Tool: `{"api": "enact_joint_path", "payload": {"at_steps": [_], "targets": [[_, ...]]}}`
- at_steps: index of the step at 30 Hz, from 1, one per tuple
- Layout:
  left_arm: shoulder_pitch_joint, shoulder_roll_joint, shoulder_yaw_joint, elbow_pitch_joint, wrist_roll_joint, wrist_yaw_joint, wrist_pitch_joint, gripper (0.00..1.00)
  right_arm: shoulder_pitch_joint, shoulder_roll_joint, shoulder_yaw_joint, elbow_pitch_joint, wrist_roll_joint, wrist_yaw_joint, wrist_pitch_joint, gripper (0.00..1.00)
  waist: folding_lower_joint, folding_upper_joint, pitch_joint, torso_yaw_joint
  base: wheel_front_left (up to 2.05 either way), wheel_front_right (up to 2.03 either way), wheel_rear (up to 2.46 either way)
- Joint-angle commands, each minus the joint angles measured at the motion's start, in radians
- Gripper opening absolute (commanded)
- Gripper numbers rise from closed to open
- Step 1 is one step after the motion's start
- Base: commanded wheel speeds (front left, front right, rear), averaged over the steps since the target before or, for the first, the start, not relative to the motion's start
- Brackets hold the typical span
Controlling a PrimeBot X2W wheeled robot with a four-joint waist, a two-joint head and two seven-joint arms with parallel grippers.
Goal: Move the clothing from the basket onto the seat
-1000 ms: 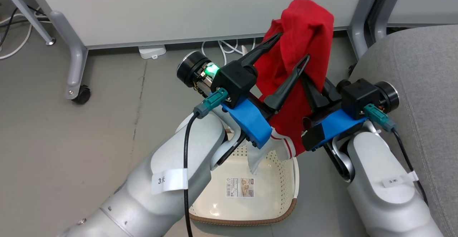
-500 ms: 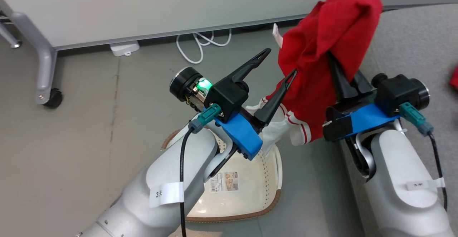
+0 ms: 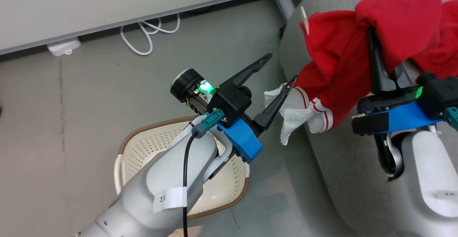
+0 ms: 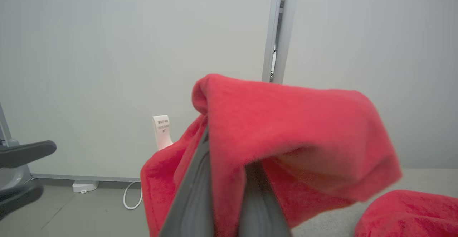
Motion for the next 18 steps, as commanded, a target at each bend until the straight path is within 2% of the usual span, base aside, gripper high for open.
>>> {"api": "enact_joint_path", "payload": {"at_steps": [1, 18], "targets": [[-0.014, 0.002, -0.003, -0.002, 0.006, -0.004, -0.003, 1.0, 0.018, -0.004, -0.011, -0.016, -0.006, 0.0, -0.001, 0.0, 0.0, 0.0, 0.019, -0.032, 0.0, 0.0, 0.0], [-0.029, 0.011, -0.076, 0.003, 0.013, -0.007, 0.002, 1.0, 0.172, 0.021, -0.152, -0.126, -0.014, 0.0, -0.001, 0.0, 0.0, 0.0, 0.056, -0.166, 0.0, 0.0, 0.0]]}}
